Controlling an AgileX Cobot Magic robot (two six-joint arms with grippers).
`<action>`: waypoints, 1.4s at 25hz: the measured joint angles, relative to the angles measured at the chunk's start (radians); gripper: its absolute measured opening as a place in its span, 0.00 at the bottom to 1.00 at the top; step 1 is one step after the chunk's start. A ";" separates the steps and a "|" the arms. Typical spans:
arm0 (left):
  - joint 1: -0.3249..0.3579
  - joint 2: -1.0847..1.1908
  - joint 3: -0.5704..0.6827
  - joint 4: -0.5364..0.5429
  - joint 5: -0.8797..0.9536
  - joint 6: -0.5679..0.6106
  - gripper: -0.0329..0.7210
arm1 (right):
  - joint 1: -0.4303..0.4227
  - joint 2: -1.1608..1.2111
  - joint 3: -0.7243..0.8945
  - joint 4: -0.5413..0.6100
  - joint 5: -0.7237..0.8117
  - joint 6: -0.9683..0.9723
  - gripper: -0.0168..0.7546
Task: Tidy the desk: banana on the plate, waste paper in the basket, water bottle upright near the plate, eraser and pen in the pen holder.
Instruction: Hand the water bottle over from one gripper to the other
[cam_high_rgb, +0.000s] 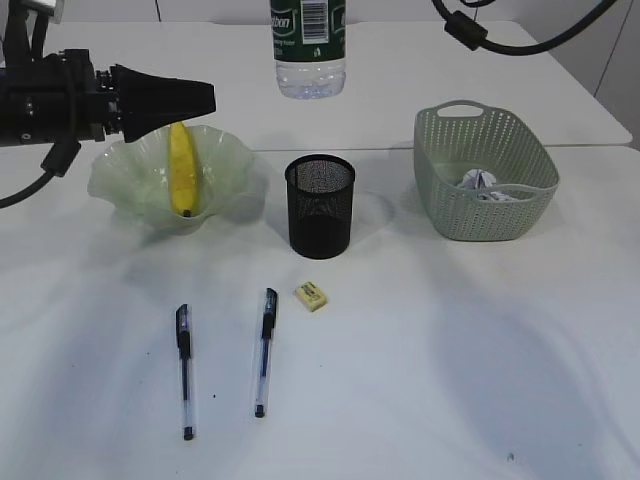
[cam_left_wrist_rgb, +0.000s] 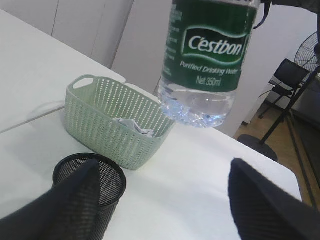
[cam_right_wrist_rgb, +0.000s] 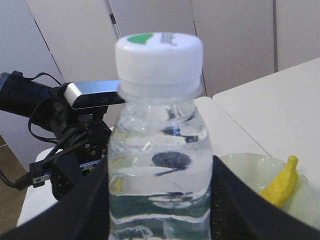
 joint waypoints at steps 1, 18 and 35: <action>0.000 0.000 0.000 0.000 0.000 0.000 0.80 | 0.000 0.000 0.000 -0.001 0.000 0.006 0.51; -0.036 0.000 0.000 -0.002 0.005 0.000 0.78 | 0.000 0.046 0.000 -0.042 -0.002 0.020 0.51; -0.114 0.000 -0.119 -0.004 -0.228 -0.021 0.89 | 0.000 0.046 0.000 -0.045 -0.002 0.018 0.51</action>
